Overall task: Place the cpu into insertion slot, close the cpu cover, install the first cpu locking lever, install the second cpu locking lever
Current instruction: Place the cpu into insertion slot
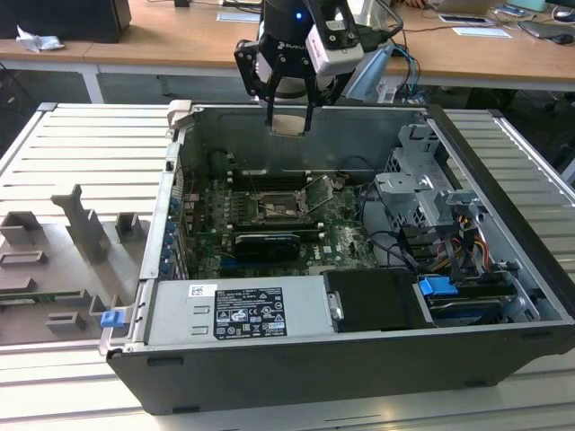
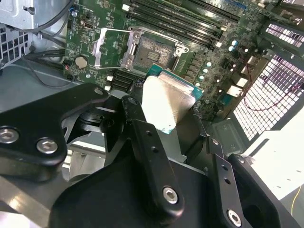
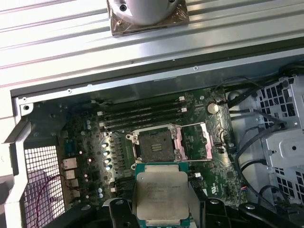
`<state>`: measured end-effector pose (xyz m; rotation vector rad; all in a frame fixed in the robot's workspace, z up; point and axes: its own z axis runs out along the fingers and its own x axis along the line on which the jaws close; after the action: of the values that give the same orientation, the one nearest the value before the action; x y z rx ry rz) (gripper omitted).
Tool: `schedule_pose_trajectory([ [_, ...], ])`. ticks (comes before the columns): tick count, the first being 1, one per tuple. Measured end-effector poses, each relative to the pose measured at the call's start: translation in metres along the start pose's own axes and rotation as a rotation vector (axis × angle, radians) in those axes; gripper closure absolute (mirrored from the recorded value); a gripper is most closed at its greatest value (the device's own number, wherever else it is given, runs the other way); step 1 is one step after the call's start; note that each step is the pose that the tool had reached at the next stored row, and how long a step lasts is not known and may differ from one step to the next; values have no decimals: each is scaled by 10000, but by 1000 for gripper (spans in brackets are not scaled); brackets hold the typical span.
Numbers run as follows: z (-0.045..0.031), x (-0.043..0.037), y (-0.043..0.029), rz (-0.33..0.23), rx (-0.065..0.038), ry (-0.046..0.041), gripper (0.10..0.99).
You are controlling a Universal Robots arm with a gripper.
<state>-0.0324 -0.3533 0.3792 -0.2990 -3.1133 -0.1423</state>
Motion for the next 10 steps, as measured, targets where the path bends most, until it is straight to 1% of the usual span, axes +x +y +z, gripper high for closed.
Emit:
schedule_pose_trajectory([
  [10,0,0,0,333,-6,-30,557],
])
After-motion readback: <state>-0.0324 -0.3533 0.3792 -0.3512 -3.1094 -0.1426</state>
